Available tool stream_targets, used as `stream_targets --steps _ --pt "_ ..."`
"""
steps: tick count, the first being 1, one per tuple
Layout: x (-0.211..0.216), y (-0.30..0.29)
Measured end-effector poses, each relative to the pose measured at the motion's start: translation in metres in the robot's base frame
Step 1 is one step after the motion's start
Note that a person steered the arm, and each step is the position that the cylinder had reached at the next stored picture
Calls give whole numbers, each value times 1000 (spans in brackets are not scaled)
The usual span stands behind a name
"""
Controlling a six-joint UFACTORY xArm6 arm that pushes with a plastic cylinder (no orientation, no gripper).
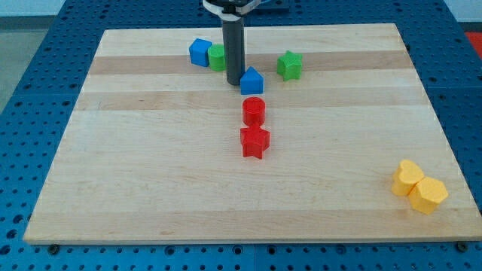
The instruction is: Slide the blue cube to the center
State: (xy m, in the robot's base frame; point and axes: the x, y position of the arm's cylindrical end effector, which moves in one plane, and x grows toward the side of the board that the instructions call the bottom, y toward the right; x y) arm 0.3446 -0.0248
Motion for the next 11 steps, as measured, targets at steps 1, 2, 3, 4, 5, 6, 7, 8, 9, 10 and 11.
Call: stream_targets --steps 1,2,3,4,5,6,7,8,9,10,11 --pt "-8 1" --pt "-10 9" --pt "-6 21" --pt "10 33" --pt "26 41" --pt "28 41" --pt "14 18" --pt "14 -29" --pt "14 -82" --pt "-8 -121" --pt "-47 -136"
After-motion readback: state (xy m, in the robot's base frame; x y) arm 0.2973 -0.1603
